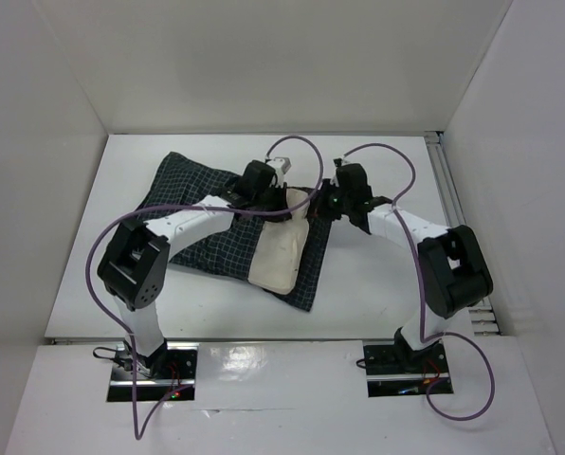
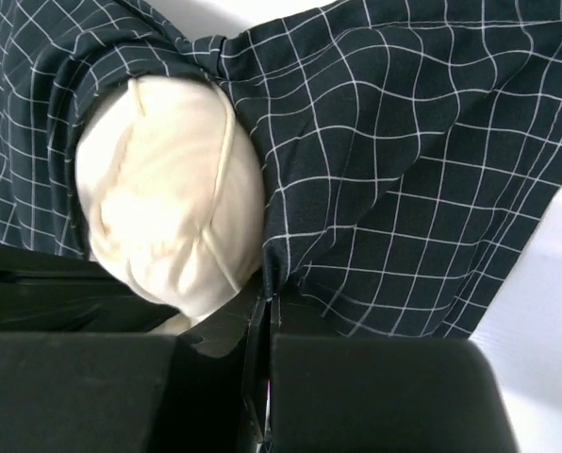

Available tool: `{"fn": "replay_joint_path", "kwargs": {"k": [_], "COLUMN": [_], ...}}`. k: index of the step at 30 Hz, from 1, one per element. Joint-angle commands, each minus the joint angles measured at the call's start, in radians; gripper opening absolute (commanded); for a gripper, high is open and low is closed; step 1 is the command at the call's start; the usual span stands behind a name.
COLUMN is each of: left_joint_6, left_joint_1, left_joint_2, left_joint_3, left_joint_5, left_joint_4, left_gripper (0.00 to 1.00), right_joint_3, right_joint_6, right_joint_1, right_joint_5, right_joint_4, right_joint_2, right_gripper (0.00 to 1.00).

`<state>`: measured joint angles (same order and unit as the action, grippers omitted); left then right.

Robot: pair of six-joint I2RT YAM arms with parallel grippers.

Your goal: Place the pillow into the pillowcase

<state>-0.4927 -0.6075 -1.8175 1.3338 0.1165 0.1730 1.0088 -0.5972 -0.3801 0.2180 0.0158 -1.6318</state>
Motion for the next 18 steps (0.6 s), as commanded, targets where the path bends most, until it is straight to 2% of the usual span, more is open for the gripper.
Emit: {"fn": "replay_joint_path", "kwargs": {"k": [1,7,16,18], "left_joint_6": [0.088,0.088,0.077,0.077], "left_joint_1": [0.002,0.011,0.051,0.051], "left_joint_2": [-0.037,-0.127,-0.193,-0.203], "left_joint_3": [-0.082,-0.082,-0.064,-0.064], "left_joint_5": [0.048,0.089,0.118,0.127], "left_joint_4": [0.198,0.207,0.207,0.207], "left_gripper": [0.00,0.00,0.00,0.00], "right_joint_3": [0.060,0.103,0.002,0.011], "right_joint_6": [-0.019,-0.041,-0.041,-0.027], "right_joint_1": [0.072,0.110,0.110,0.110], "right_joint_5": [-0.012,0.011,0.009,0.050], "right_joint_4": [-0.192,-0.276,-0.341,-0.341], "right_joint_2": [0.082,0.136,0.357,0.369], "right_gripper": [0.00,0.00,0.00,0.00]}}
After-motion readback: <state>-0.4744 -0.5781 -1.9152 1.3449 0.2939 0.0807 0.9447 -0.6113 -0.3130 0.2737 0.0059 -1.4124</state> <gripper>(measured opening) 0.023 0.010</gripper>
